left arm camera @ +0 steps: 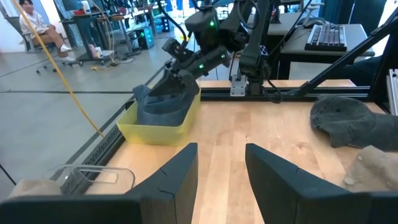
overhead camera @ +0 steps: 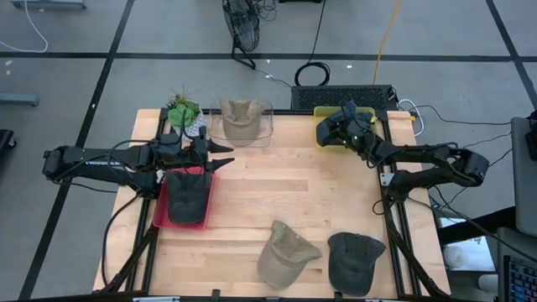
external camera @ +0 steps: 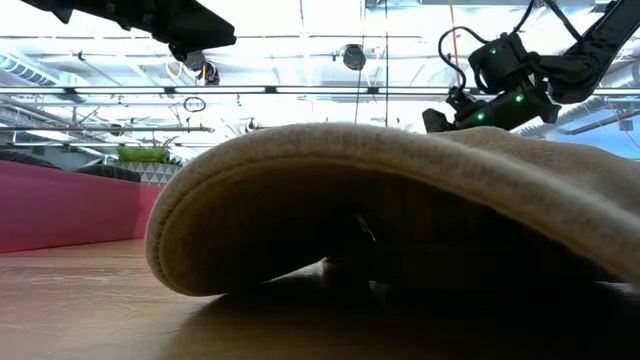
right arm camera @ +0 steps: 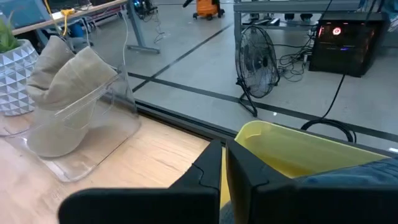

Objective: Pick & Place hat
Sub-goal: Put the blue cap into the yellow bin

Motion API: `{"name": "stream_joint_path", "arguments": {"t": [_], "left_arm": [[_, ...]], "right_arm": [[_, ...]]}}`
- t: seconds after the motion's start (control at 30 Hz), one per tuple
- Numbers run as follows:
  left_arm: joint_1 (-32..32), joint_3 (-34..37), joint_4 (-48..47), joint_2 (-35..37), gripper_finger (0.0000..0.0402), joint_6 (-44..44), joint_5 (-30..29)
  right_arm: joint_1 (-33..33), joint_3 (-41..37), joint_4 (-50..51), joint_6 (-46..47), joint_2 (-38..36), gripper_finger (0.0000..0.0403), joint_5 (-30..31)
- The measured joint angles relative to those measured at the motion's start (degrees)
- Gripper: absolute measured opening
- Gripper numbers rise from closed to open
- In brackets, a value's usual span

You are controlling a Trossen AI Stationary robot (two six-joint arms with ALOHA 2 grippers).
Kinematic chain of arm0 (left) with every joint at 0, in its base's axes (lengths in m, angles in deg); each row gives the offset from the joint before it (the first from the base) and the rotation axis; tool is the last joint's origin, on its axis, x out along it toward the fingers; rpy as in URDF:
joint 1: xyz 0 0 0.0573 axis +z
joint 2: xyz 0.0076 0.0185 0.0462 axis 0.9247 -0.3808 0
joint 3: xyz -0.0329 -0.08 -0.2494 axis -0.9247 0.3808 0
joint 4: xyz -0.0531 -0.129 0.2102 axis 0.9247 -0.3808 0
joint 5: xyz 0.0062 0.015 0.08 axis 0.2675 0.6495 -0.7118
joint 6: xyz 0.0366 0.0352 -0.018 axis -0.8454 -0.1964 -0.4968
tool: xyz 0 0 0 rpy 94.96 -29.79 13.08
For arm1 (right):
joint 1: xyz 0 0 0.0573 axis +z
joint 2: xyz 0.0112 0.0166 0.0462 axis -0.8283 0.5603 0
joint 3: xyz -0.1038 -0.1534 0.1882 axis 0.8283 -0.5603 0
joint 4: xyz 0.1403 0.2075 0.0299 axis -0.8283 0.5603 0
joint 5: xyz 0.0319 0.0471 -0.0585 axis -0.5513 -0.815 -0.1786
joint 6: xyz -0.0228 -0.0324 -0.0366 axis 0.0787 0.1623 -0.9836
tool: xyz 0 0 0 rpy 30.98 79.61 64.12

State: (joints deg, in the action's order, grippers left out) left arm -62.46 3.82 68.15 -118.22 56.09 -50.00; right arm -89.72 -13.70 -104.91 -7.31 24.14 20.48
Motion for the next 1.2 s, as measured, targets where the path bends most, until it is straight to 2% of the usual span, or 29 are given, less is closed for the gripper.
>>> {"name": "stream_joint_path", "arguments": {"t": [0.2, 0.47, 0.57, 0.77, 0.87, 1.0, 1.1, 1.2], "left_arm": [[0.0, 0.0, -0.8, 0.0, 0.0147, 0.0, 0.0], [0.0, 0.0, 0.6, 0.0, 0.0147, -0.5, 0.0], [0.0, 0.0, 0.6, 0.0, 0.0147, -0.9, 0.0], [0.0, 0.0, 0.7, 0.0, 0.0147, -0.9, 0.0], [0.0, 0.0, 1.2, 0.0, 0.0147, -0.9, 0.0], [0.0, 0.0, 1.4, 0.0, 0.0147, -1.1, 0.0], [0.0, 0.0, 1.4, 0.0, 0.0147, -1.6, 0.0], [0.0, 0.0, 1.3, 0.0, 0.0147, -1.6, 0.0]], "right_arm": [[0.1, 0.0, 3.1, -2.1, -0.4, 0.0006, 0.2], [0.0, 0.1, 8.5, -0.8, -0.7, 0.0042, 3.9], [-1.7, 0.0, 14.4, 1.6, -0.7, 0.0047, 6.5], [-6.1, 0.1, 26.3, 6.8, -0.8, 0.0047, 5.3], [-6.3, -1.0, 24.0, 6.3, -0.8, 0.0047, 6.1], [-6.3, -3.4, 15.5, 3.5, -0.7, 0.0047, 6.8], [-6.5, -4.7, 13.2, 3.0, -0.7, 0.0047, 12.4], [-7.5, -6.0, 16.4, 3.3, -0.7, 0.0045, 18.0]]}}
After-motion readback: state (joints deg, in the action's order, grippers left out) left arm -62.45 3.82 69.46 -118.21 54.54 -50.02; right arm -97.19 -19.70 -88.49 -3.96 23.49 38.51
